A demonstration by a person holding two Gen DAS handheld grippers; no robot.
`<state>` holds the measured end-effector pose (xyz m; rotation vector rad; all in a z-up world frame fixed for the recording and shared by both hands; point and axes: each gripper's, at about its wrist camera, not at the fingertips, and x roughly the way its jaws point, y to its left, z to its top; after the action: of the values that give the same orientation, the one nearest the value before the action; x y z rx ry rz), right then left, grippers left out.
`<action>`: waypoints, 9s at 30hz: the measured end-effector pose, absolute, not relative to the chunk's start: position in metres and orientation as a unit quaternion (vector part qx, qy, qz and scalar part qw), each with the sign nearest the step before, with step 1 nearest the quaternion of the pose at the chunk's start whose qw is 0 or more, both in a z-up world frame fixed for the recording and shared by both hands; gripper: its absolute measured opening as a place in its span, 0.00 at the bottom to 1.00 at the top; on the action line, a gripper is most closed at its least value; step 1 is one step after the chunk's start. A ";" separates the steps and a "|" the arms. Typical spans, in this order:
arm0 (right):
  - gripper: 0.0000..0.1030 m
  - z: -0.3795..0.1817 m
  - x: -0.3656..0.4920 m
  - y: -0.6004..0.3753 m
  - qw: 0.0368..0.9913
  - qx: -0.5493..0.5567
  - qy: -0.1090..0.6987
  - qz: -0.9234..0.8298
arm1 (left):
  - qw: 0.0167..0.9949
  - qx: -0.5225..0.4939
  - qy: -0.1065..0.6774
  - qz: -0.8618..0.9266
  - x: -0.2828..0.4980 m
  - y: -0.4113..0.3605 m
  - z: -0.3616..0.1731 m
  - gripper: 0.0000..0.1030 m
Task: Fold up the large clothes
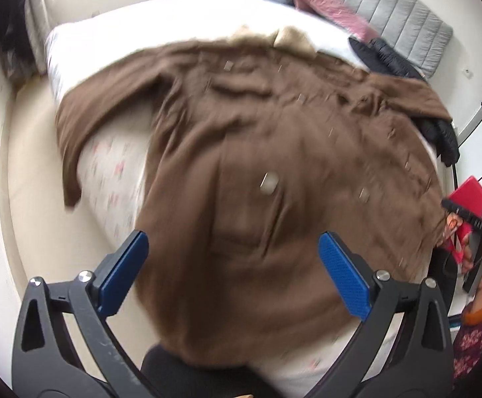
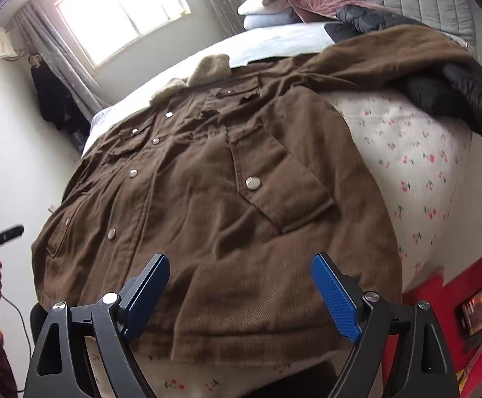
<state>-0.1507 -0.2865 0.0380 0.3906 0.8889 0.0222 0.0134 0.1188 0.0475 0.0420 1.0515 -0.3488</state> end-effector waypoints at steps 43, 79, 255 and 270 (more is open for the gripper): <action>0.17 0.013 -0.171 -0.332 0.845 0.297 0.443 0.033 | 0.819 -0.049 0.509 -0.260 -0.006 0.151 -0.015 0.18; 0.60 0.077 -0.087 -0.251 0.869 0.116 0.481 -0.015 | 0.867 0.082 0.427 -0.244 0.025 0.091 0.049 0.81; 0.57 0.031 0.170 -0.263 0.880 0.189 0.436 -0.010 | 0.901 0.028 0.406 -0.149 0.292 0.088 -0.009 0.70; 0.80 0.101 0.067 -0.389 0.886 0.256 0.379 -0.076 | 0.905 -0.078 0.397 -0.134 0.189 0.085 0.066 0.98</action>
<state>0.0668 -0.3889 0.1006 0.5332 0.7888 -0.1582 0.1890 0.0854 0.0656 -0.1611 0.8208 -0.2765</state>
